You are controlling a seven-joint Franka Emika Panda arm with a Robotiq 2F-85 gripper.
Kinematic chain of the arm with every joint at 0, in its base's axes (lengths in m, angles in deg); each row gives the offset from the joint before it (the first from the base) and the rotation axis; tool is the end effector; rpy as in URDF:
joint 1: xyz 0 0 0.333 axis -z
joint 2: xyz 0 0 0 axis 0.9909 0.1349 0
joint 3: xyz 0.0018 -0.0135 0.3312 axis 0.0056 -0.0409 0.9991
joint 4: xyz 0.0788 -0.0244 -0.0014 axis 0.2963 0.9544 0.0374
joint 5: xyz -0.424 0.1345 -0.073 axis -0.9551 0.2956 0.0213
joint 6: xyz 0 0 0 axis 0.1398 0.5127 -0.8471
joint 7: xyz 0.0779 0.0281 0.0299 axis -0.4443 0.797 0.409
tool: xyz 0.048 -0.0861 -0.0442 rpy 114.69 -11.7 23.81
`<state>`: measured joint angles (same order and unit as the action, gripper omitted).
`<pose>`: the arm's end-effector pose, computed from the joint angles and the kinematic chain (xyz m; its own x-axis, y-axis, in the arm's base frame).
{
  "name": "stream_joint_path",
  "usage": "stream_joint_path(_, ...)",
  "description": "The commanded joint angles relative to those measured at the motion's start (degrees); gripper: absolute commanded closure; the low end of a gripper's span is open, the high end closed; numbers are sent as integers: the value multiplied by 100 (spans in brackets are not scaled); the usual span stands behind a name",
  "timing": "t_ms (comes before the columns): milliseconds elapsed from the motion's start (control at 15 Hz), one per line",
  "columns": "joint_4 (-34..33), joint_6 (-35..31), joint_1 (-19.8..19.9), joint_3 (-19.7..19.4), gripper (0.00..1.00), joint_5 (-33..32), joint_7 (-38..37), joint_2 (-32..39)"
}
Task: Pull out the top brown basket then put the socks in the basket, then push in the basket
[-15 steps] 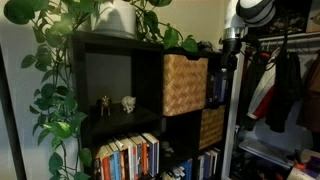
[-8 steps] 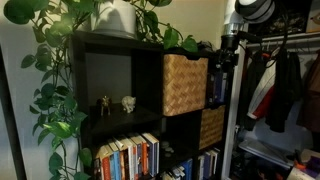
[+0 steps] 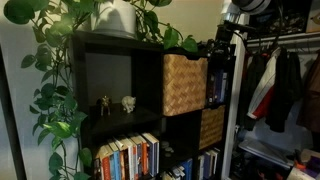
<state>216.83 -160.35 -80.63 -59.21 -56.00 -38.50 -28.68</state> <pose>0.4842 0.0460 0.5758 0.8763 -0.4542 0.1608 -0.4395 -0.8903 -0.1194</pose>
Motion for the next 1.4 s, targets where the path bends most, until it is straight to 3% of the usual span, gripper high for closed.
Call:
stream_joint_path(0, -13, 3, 48, 45, 0, 20, -31, 6)
stream_joint_path(67, -13, 0, 49, 50, 0, 20, -59, 7)
stream_joint_path(200, -18, -434, 241, 306, 0, -119, -1012, 107)
stream_joint_path(667, -43, -1019, 346, 647, 0, -274, -3320, 213)
stream_joint_path(1133, 29, -1557, 406, 677, 0, -525, -5347, 240)
stream_joint_path(1333, 48, -1826, 392, 631, 0, -579, -5838, 365)
